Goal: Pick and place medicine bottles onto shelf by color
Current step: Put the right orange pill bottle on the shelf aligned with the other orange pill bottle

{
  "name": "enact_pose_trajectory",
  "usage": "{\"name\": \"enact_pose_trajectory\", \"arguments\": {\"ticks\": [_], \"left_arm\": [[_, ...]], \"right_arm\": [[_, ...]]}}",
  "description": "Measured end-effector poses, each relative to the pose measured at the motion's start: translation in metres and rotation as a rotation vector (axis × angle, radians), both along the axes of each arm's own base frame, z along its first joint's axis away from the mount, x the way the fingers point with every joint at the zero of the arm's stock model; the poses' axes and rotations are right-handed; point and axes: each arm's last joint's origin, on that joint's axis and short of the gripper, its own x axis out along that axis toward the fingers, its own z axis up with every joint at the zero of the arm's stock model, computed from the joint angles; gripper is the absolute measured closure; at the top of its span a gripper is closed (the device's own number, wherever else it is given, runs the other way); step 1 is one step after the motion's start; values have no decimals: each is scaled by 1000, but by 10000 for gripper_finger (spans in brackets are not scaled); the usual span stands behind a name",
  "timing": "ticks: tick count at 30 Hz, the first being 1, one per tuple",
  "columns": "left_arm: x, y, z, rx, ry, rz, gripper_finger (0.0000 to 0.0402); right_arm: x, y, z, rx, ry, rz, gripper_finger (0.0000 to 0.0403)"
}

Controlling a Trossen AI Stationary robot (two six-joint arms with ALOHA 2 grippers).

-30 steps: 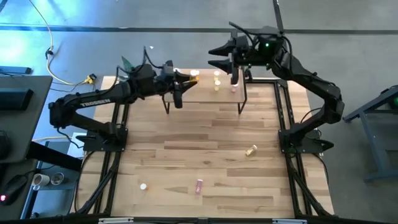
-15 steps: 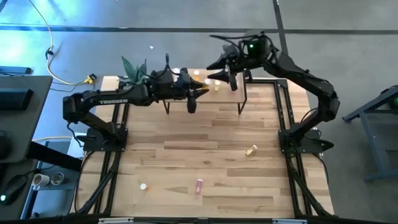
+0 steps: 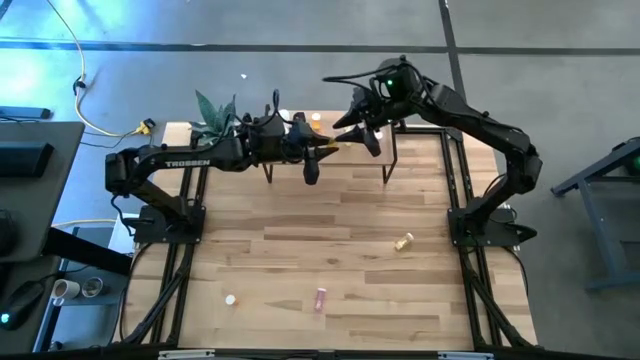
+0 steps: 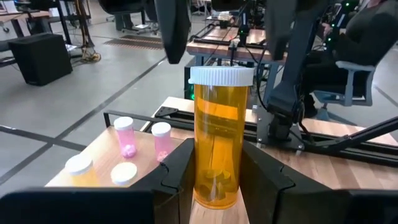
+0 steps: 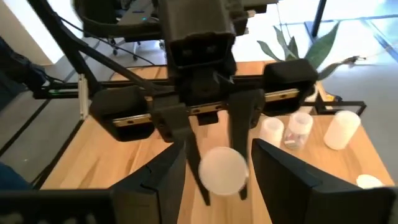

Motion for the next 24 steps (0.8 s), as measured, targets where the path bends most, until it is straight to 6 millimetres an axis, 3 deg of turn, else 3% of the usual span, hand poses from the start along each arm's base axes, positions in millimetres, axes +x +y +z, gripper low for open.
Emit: {"name": "enact_pose_trajectory", "arguments": {"ticks": [16, 24], "left_arm": [[0, 0, 0, -3, -2, -12, 308], [0, 0, 0, -3, -2, -12, 308]], "right_arm": [[7, 4, -11, -18, 66, -1, 232], [7, 4, -11, -18, 67, 1, 275]]}}
